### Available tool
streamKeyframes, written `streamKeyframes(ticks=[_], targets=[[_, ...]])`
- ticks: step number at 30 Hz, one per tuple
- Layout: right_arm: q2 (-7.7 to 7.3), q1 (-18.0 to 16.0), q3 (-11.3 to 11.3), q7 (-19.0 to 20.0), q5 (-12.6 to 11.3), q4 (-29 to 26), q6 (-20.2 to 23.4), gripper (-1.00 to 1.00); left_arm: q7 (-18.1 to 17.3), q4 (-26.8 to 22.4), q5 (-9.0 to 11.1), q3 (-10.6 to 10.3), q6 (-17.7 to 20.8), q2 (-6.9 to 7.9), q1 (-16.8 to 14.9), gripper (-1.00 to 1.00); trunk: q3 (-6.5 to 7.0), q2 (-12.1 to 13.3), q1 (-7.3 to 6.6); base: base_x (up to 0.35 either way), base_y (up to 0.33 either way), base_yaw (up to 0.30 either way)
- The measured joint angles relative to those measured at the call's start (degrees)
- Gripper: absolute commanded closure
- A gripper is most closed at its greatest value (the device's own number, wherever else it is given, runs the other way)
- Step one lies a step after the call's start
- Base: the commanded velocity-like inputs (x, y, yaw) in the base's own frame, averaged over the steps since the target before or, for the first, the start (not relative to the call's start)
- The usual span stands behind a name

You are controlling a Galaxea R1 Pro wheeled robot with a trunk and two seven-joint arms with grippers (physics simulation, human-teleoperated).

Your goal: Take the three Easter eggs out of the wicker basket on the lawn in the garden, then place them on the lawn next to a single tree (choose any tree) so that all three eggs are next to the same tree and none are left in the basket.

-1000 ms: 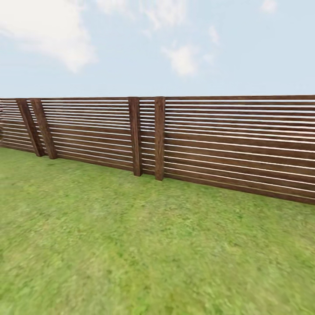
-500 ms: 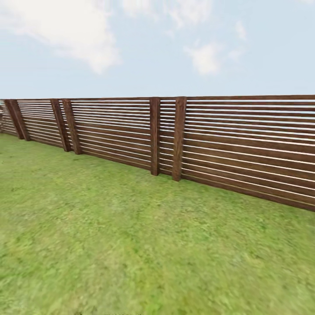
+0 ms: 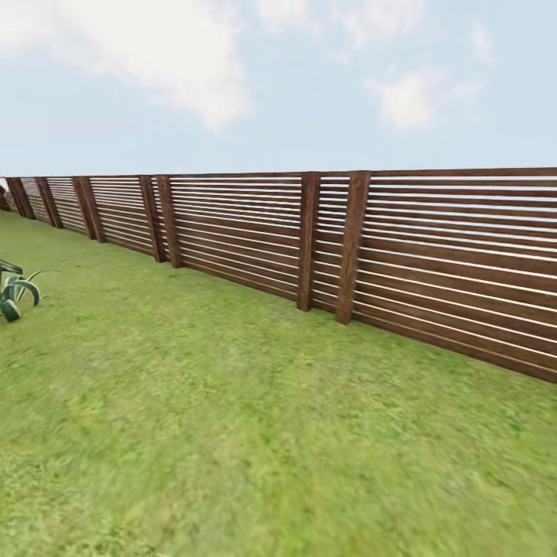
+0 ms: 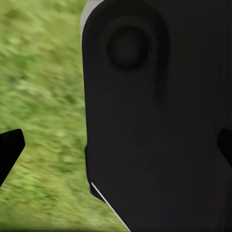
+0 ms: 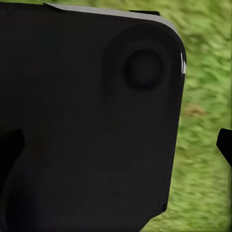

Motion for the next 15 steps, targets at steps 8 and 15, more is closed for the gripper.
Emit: streamKeyframes(ticks=[8, 15], targets=[[-0.03, 0.0, 0.0, 0.0, 0.1, 0.0, 0.0, -1.0, 0.0, 0.0, 0.0, 0.0, 0.0, -0.02, 0.0, -1.0, 0.0, 0.0, 0.0, 0.0, 0.0, 0.289], [0.01, 0.0, 0.0, 0.0, 0.1, 0.0, 0.0, -1.0, 0.0, 0.0, 0.0, 0.0, 0.0, -0.02, 0.0, -1.0, 0.0, 0.0, 0.0, 0.0, 0.0, 0.289]])
